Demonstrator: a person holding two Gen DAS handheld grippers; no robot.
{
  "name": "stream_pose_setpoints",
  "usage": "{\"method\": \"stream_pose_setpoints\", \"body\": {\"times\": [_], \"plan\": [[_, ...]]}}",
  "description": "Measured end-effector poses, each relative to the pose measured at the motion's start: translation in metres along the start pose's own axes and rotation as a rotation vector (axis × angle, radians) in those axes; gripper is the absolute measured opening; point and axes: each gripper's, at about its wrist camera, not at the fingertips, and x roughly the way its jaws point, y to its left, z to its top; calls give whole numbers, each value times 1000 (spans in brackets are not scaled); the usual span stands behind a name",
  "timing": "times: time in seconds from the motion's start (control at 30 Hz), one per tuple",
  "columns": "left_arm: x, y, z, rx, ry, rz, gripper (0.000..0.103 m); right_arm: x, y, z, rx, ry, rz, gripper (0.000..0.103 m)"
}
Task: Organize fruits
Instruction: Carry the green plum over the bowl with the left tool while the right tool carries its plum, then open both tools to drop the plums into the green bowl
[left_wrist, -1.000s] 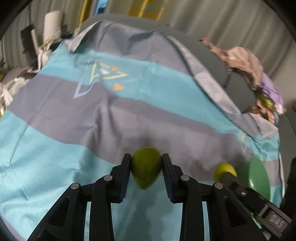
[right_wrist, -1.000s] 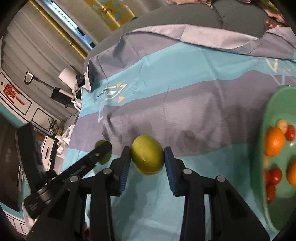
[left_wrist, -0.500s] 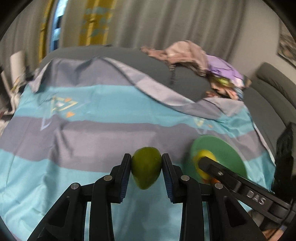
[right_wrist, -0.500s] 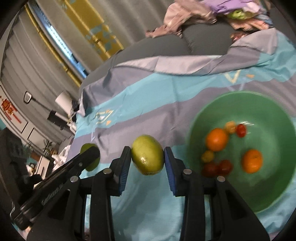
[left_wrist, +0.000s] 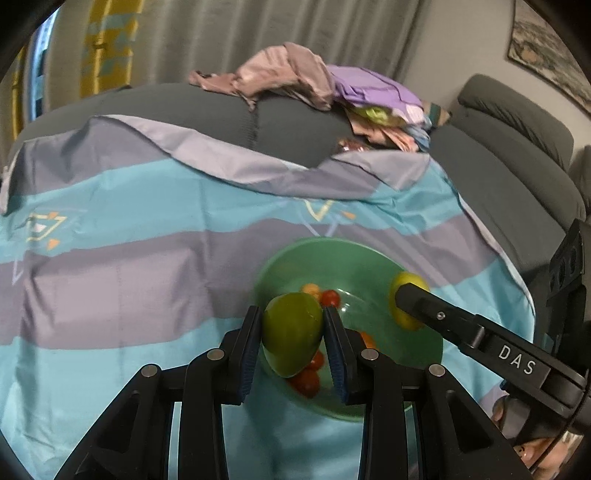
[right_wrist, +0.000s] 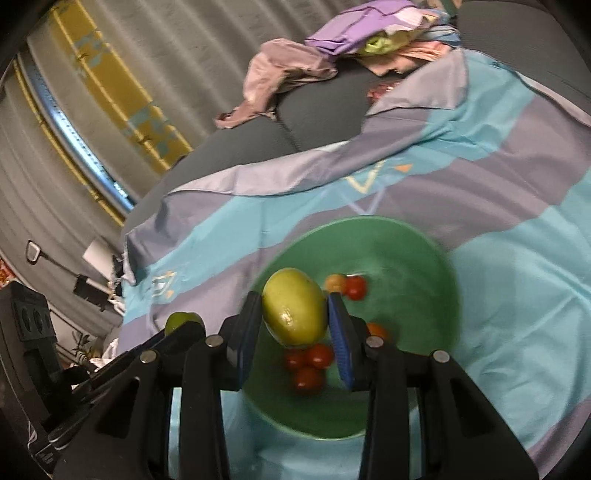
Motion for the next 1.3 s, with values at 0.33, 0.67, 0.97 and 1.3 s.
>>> {"method": "stream_pose_setpoints", "body": {"times": [0.33, 0.67, 0.97, 1.3], "plan": [[31, -20, -9, 31, 82, -13, 34, 13, -21, 0, 29, 49, -61, 37], [40, -23, -12, 38, 112, 2, 34, 16, -24, 0, 17, 63, -112, 39], [29, -25, -9, 47, 94, 17, 56, 6, -17, 3, 1, 26, -137, 63], [6, -25, -4, 62, 42, 36, 65, -10, -13, 6, -5, -23, -143, 70]]}}
